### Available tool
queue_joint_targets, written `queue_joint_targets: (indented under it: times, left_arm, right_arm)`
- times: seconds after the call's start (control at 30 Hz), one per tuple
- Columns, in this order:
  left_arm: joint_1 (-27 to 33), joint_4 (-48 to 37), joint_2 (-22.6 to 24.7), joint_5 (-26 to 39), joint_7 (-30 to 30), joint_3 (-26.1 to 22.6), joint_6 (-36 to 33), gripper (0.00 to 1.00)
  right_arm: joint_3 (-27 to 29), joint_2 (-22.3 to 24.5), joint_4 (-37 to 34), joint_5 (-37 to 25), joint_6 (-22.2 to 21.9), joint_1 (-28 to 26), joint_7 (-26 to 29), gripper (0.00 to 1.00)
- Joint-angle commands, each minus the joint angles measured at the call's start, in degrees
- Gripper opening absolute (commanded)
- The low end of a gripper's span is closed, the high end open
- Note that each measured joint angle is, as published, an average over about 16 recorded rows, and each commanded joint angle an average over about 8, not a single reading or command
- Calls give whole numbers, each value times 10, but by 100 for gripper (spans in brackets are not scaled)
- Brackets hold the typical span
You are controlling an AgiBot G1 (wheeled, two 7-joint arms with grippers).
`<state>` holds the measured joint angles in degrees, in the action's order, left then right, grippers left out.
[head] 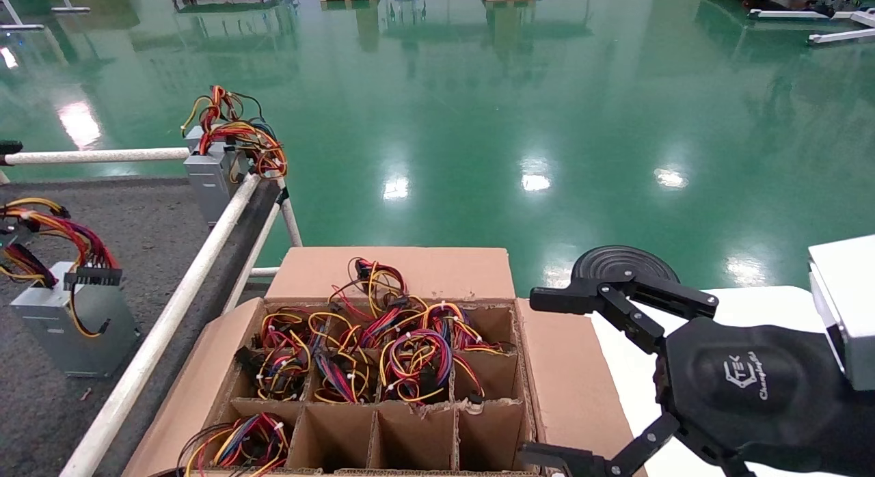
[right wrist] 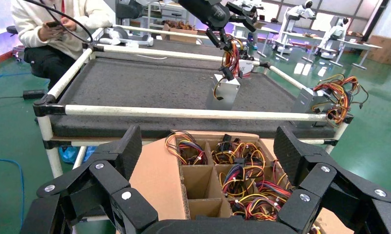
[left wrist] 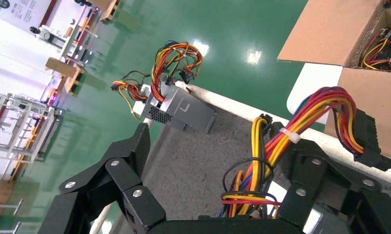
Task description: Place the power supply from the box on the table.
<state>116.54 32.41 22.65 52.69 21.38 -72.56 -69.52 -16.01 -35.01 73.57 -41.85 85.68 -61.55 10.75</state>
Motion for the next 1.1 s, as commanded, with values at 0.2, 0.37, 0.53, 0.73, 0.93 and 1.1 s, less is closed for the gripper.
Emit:
queue_joint_targets:
  times: [0.2, 0.37, 0.53, 0.73, 0.93, 1.1]
  left_arm:
    - [-4, 14, -4, -4, -6, 2, 8, 100]
    - [-6, 20, -6, -7, -8, 3, 10, 100]
    - [-7, 22, -7, -8, -9, 4, 11, 100]
    - [-8, 24, -7, -9, -9, 4, 12, 100]
    - [-8, 25, -7, -9, -10, 4, 13, 100]
    - [-8, 25, -7, -9, -10, 5, 13, 100]
  right_arm:
    - [0, 0, 0, 0, 0, 0, 0, 100]
    - [0, 0, 0, 0, 0, 0, 0, 100]
    - [0, 0, 0, 0, 0, 0, 0, 100]
    - [0, 0, 0, 0, 0, 0, 0, 100]
    - [0, 0, 0, 0, 0, 0, 0, 100]
    - [0, 0, 0, 0, 0, 0, 0, 100]
